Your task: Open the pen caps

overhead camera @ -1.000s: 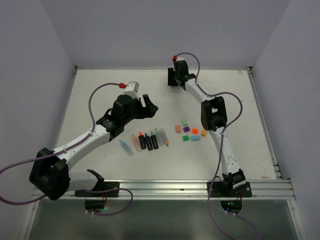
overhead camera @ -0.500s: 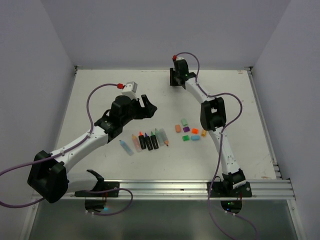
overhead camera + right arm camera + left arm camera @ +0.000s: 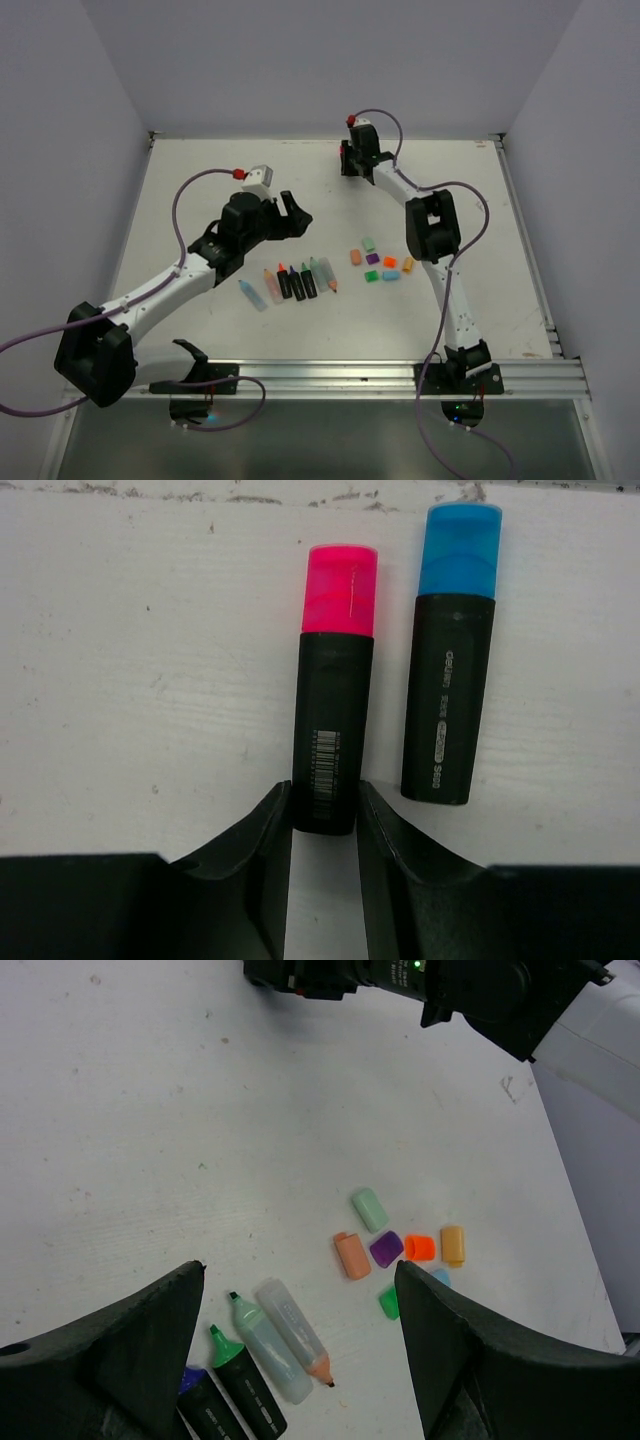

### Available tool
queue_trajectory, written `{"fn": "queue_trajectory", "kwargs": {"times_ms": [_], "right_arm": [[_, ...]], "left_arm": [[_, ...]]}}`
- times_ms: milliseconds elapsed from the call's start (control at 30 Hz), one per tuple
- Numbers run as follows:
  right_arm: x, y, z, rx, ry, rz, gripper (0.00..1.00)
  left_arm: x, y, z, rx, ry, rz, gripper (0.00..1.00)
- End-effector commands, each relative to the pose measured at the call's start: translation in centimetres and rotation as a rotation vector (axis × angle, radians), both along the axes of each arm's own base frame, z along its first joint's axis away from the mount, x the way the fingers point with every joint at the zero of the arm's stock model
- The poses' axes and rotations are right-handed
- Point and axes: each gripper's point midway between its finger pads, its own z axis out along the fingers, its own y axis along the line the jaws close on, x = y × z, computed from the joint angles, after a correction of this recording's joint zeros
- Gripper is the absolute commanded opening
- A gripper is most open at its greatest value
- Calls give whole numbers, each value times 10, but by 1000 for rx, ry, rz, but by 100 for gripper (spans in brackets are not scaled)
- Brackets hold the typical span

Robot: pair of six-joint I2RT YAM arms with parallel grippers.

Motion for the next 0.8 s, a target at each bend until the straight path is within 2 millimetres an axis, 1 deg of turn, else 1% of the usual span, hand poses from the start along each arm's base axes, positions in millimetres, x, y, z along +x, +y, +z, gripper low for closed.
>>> {"fn": "queue_trajectory", "kwargs": {"times_ms": [0, 33, 67, 100, 133, 167, 200, 233, 267, 300, 333, 367, 400, 467, 500, 533, 567, 600, 633, 667, 700, 733, 767], "right_arm": [[-29, 2, -4, 13, 55, 31, 0], [-28, 6, 3, 30, 27, 36, 0], [-38, 5, 9, 33, 28, 42, 0], [-40, 9, 17, 47, 1, 48, 0], [-44, 9, 20, 55, -3, 53, 0], [-48, 11, 44, 77, -40, 59, 0], [-60, 12, 34, 83, -25, 75, 0], [-65, 11, 40, 87, -31, 74, 0], [-70, 10, 59, 103, -59, 73, 0], [-82, 7, 51, 103, -45, 74, 0], [-92, 11, 54, 127, -38, 97, 0], [-100, 10, 54, 140, -28, 96, 0], [-111, 9, 66, 160, -54, 106, 0], [-127, 9, 73, 176, -57, 116, 0], [-143, 11, 79, 178, -63, 130, 0], [-151, 11, 84, 182, -72, 138, 0], [-164, 9, 76, 177, -51, 141, 0], [-173, 13, 94, 194, -80, 155, 0], [-180, 14, 96, 197, -77, 160, 0], [-193, 13, 88, 200, -51, 167, 0], [-204, 20, 93, 206, -55, 193, 0], [-213, 22, 106, 216, -76, 203, 0], [-225, 21, 100, 220, -55, 210, 0]], "left_arm": [[-3, 7, 7, -21, -10, 19, 80], [-4, 7, 6, -26, -6, 18, 80], [-5, 8, 4, -28, 1, 19, 79], [-7, 8, 6, -34, 0, 17, 79], [-8, 10, 6, -40, 3, 21, 80], [-9, 10, 6, -44, 5, 21, 80], [-12, 8, 9, -59, 7, 5, 80], [-13, 7, 9, -70, 12, 5, 79], [-15, 6, 10, -82, 16, -7, 80], [-15, 5, 12, -94, 15, -14, 79], [-16, 3, 13, -110, 23, -19, 80], [-19, -1, 14, -125, 30, -44, 80], [-18, -3, 15, -145, 37, -50, 80], [-21, -9, 17, -171, 51, -90, 80], [-21, -11, 13, -174, 69, -101, 80], [-21, -14, 15, -188, 78, -110, 80], [-23, -17, 12, -199, 96, -130, 80], [-21, -20, 12, -221, 104, -138, 80], [-22, -23, 11, -234, 113, -150, 80], [-24, -26, 9, -251, 127, -171, 80], [-23, -29, 12, -274, 128, -178, 80], [-24, -30, 11, -284, 137, -181, 80], [-24, -33, 13, -301, 136, -198, 80]]}}
